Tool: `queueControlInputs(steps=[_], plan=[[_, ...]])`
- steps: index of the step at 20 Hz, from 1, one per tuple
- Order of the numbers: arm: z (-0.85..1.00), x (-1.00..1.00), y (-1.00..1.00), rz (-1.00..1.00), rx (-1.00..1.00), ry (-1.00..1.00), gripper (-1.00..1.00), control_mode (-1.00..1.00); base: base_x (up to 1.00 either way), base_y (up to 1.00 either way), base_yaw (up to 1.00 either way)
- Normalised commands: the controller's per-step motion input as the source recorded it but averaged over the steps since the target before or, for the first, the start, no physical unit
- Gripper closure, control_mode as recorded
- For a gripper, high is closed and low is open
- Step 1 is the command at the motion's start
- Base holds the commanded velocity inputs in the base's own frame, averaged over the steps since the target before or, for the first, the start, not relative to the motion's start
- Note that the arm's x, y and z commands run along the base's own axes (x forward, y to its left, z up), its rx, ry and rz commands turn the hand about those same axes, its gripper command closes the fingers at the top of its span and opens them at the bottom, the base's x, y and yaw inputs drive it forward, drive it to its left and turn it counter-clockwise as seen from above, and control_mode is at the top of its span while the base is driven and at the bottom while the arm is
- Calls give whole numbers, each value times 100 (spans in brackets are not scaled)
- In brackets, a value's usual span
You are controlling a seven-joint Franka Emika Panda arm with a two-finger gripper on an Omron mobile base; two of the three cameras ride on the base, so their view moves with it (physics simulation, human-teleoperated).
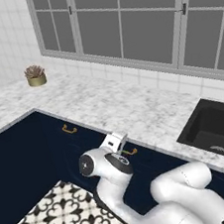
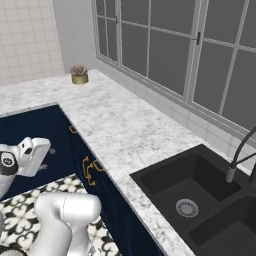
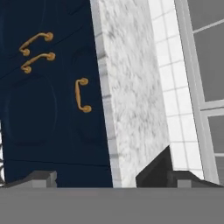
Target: Take a straw from the drawer in front and place it inside the glass cup on the dining counter.
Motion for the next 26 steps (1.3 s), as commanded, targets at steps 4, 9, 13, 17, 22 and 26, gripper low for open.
queueControlInputs(steps=[4,9,13,17,22,26], plan=[[-49,76,9,-14,-16,8,-100,-100,0,0,0],[-16,55,35,-16,-9,13,-100,-100,0,0,0],[-2,36,42,-14,-10,21,-100,-100,0,0,0],[-31,18,3,-3,-2,8,-100,-100,0,0,0],[-57,20,-35,0,0,0,-100,-100,0,0,0],[-52,26,-56,0,0,0,-100,-100,0,0,0]])
